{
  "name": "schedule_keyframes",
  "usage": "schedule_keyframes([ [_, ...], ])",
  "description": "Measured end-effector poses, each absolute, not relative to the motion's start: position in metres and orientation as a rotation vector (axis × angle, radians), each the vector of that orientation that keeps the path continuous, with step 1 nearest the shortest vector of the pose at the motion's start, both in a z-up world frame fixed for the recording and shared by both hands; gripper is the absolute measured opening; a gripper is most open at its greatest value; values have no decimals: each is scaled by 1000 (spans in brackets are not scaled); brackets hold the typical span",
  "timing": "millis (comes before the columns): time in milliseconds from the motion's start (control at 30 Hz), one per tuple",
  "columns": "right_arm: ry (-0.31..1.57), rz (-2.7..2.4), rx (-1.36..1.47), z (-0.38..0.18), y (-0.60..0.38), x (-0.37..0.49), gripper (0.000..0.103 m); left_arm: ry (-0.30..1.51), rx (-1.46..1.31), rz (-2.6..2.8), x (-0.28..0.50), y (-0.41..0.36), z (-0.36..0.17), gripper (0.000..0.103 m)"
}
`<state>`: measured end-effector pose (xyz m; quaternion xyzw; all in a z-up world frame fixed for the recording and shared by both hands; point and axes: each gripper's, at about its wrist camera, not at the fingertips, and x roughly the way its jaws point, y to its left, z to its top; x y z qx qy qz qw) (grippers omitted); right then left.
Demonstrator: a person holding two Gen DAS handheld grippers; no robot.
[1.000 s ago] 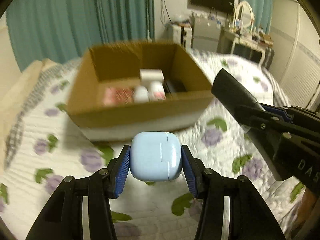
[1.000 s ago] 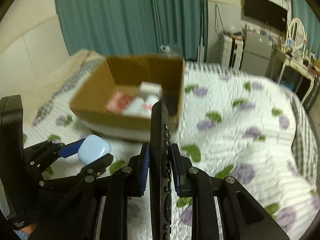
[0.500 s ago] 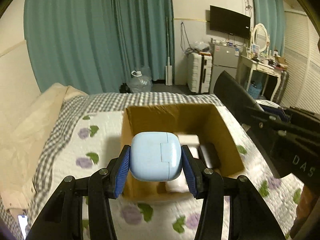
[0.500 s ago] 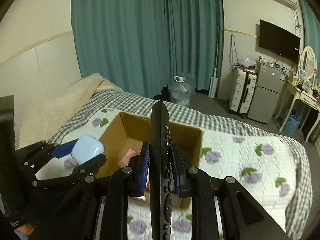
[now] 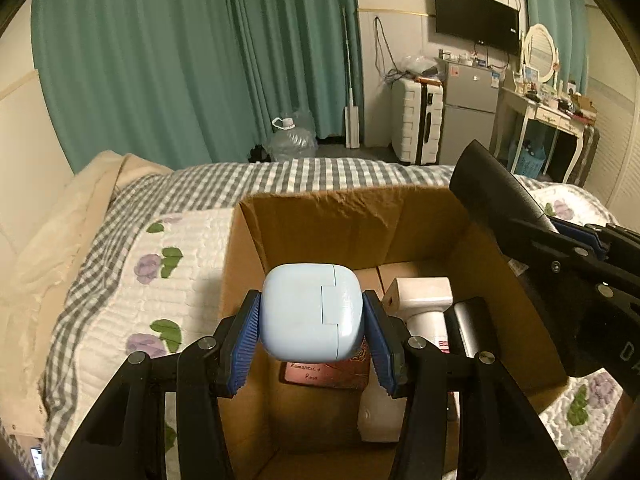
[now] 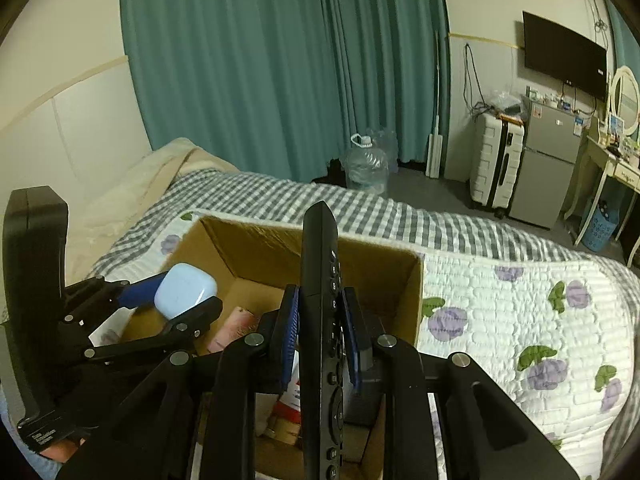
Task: Organize rigid objects
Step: 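Lower the earbud case and remote into the box and open both grippers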
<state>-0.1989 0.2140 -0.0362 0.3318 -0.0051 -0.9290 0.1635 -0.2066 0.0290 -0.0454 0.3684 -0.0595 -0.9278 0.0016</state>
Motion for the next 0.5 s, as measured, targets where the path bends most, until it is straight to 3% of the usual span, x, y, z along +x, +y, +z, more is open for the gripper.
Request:
schedule_keyframes([
  [133,-37,-2651,972,-43,218,-203,20,-167,1163,-2917,-208,32,-54,53],
  [233,-42,-2658,969,-40,219,-201,20,-150,1185,-2922,-207,31,-55,65],
  [500,-20,-2670,928,-20,212,-199,20,-154,1088,-2931,-192,22,-29,68],
])
